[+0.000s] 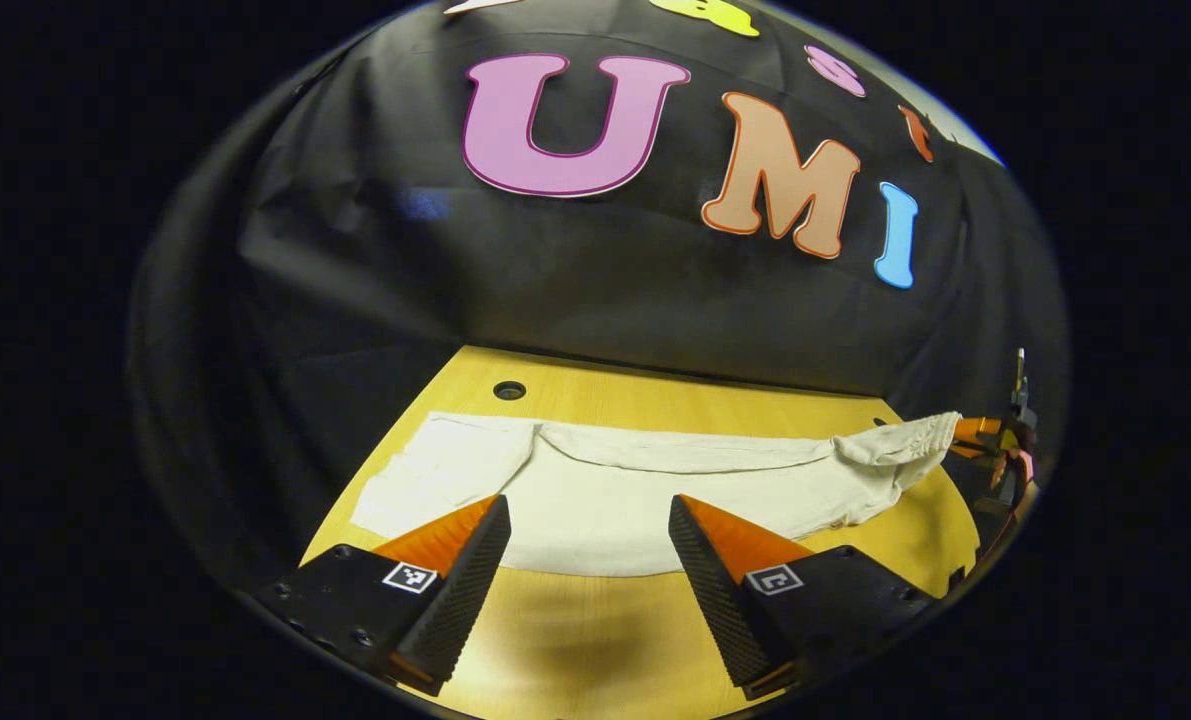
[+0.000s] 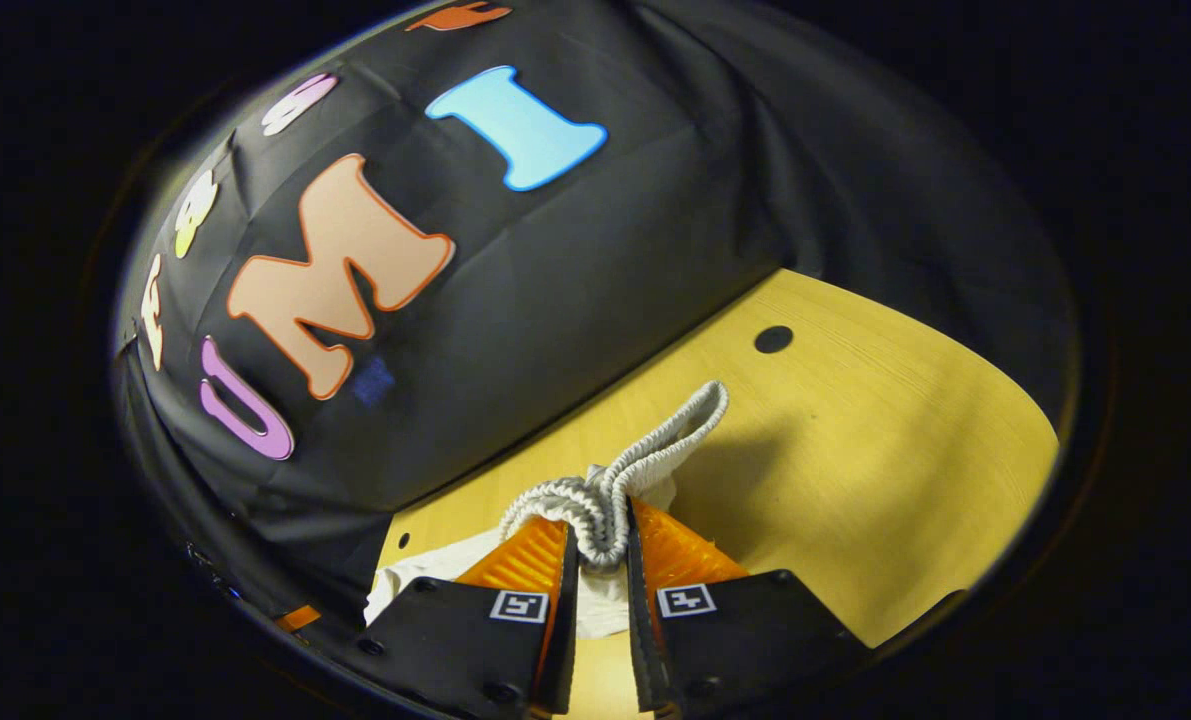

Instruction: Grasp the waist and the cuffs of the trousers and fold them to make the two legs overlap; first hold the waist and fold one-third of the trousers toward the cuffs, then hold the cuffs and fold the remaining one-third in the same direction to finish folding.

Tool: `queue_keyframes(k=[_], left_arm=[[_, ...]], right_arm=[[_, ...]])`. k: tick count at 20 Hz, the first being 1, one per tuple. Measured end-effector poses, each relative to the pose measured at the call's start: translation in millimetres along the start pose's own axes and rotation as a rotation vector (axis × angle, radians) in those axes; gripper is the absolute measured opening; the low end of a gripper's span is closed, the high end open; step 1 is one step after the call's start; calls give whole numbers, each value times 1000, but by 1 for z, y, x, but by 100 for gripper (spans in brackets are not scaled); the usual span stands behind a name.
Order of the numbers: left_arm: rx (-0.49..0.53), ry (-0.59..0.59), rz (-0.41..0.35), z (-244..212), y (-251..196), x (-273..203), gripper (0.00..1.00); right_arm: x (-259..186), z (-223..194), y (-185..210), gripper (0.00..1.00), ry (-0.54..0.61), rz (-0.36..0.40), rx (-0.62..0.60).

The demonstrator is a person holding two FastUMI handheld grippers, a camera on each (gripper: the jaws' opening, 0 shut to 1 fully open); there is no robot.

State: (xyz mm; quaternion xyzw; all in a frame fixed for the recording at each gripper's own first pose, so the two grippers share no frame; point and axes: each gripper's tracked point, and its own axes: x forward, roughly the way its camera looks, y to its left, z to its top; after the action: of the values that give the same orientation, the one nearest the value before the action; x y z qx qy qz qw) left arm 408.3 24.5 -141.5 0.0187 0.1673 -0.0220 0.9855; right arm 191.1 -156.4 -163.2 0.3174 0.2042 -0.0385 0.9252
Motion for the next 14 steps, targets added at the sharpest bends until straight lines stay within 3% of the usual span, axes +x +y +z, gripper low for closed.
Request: queue_keyframes(k=[1, 8, 11, 14], left_arm=[[6, 0, -13, 0, 1, -1, 95], [-25, -5, -99, 3, 0, 1, 95], [-33, -7, -97, 3, 5, 1, 95], [-56, -9, -79, 1, 19, -1, 96]], right_arm=[[3, -2, 20, 18, -8, 12, -10], [7, -55, 182, 18, -13, 169, -153], [13, -97, 251, 18, 22, 249, -213], [26, -151, 290, 18, 87, 282, -308]])
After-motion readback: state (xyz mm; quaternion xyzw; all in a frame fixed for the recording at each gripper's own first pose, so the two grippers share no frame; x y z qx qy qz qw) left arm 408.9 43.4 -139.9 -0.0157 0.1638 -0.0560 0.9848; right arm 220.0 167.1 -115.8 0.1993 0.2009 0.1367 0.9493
